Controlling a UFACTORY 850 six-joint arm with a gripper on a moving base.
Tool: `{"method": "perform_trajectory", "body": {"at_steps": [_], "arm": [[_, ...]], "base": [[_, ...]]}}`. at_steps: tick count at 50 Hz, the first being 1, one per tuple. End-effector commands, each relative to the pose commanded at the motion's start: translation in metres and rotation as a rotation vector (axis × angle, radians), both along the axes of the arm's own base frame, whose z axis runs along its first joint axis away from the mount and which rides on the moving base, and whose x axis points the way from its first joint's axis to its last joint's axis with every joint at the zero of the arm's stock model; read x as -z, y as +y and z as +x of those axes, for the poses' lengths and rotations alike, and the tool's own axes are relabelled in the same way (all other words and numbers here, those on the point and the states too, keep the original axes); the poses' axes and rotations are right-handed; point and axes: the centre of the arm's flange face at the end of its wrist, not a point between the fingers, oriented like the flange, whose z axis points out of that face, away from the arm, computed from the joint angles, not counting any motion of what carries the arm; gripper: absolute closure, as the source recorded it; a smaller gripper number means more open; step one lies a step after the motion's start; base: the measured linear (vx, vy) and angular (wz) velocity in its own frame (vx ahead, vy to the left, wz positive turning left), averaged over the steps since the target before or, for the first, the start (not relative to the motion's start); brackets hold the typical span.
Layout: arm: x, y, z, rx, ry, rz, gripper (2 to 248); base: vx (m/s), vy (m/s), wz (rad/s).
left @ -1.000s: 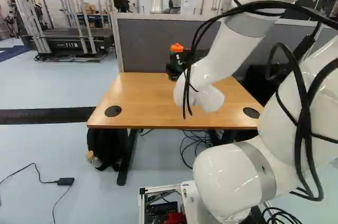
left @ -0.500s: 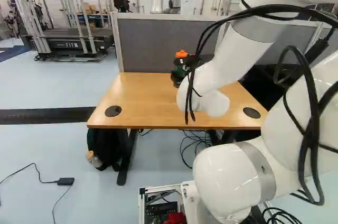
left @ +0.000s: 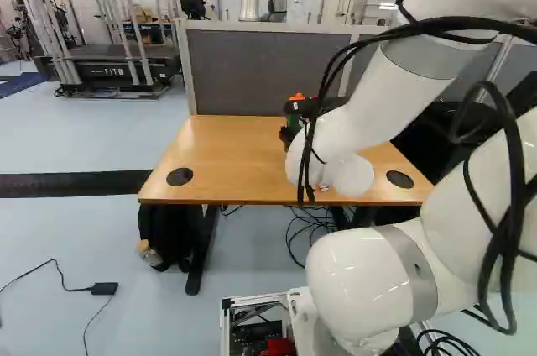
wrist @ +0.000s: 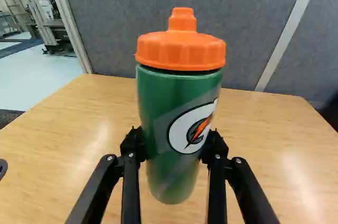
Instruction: Pick up the green bottle from the table
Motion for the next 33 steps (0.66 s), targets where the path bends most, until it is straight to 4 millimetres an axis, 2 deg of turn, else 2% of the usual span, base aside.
{"method": "perform_trajectory", "body": {"at_steps": [33], "arm": [[0.0044, -0.0029, -0.0070, 0.018, 0.028, 0.004, 135]], "base": [[0.000, 0.000, 0.000]]}}
